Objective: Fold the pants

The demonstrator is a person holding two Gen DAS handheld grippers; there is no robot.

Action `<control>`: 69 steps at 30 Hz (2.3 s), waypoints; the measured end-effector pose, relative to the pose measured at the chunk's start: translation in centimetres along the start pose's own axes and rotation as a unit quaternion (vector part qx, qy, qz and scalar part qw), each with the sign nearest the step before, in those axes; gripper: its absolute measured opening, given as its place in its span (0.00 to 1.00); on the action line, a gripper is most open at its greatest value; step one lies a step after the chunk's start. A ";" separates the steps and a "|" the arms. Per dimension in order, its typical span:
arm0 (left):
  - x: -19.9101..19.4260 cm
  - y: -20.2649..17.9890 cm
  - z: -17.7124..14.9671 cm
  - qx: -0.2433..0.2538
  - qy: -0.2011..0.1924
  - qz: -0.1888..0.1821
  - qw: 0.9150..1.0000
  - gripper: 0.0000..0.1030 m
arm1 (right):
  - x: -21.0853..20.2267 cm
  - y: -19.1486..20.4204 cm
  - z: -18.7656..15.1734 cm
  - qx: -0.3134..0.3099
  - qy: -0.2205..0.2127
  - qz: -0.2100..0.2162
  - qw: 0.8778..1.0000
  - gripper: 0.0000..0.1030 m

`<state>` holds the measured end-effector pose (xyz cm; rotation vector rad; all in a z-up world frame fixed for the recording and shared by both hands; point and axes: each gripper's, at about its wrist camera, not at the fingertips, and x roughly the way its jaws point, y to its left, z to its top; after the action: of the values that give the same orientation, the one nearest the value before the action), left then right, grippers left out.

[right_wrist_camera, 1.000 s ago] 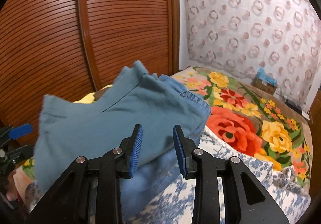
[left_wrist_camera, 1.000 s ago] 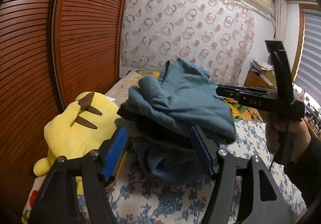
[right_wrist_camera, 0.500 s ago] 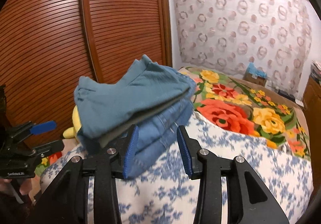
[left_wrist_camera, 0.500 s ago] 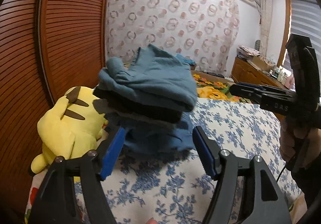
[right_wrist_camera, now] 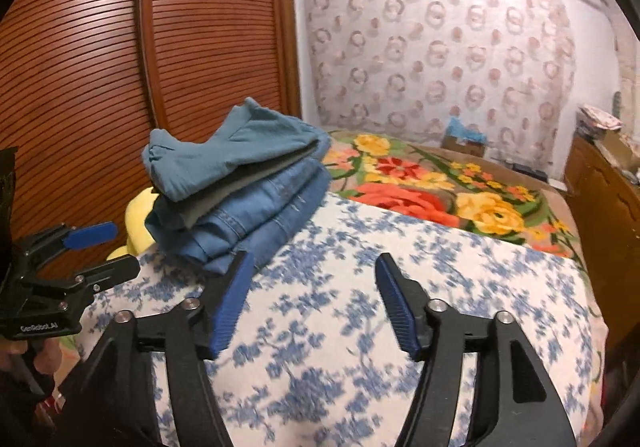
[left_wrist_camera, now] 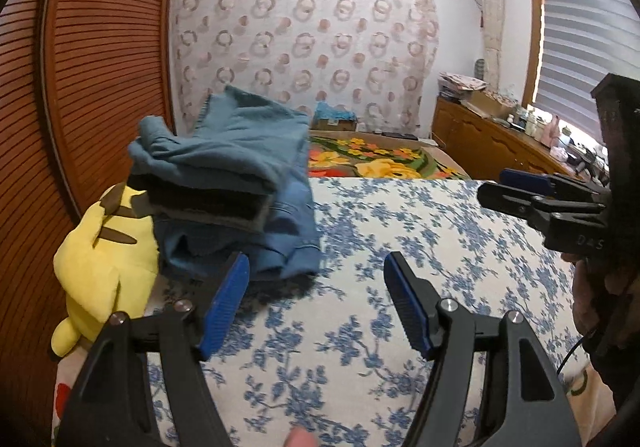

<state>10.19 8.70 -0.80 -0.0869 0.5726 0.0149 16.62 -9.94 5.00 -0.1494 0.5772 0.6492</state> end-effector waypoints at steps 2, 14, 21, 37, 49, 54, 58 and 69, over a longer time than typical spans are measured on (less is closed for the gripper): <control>-0.1 -0.7 -0.1 0.005 0.001 -0.006 1.000 0.67 | -1.1 -0.4 -0.7 0.009 -0.005 -0.008 1.000 0.74; 0.9 -4.8 -1.9 0.017 0.044 -0.025 0.999 0.68 | -6.3 -2.4 -5.1 0.044 -0.008 -0.044 0.998 0.76; 0.8 -6.7 -3.3 0.019 0.055 -0.037 0.998 0.68 | -8.3 -3.7 -8.0 0.064 0.008 -0.074 0.995 0.77; -2.4 -9.9 -2.3 0.030 0.048 -0.040 0.998 0.68 | -12.7 -5.2 -9.6 0.100 -0.002 -0.130 0.987 0.87; -6.5 -10.7 0.4 0.032 0.004 -0.039 0.999 0.68 | -16.2 -3.6 -7.4 0.088 -0.043 -0.134 0.986 0.87; -8.1 -10.9 1.2 0.034 -0.016 -0.038 0.999 0.68 | -17.2 -2.9 -6.7 0.083 -0.055 -0.134 0.986 0.88; -9.0 -10.9 1.7 0.033 -0.028 -0.034 0.998 0.68 | -18.2 -2.6 -6.2 0.081 -0.067 -0.137 0.985 0.88; -10.4 -10.4 1.9 0.032 -0.048 -0.024 0.998 0.68 | -19.5 -2.7 -6.0 0.083 -0.089 -0.155 0.980 0.88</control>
<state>2.87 -1.40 7.27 -0.0378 0.4744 -0.0457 2.91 -24.20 10.64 -0.0221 0.4222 0.3049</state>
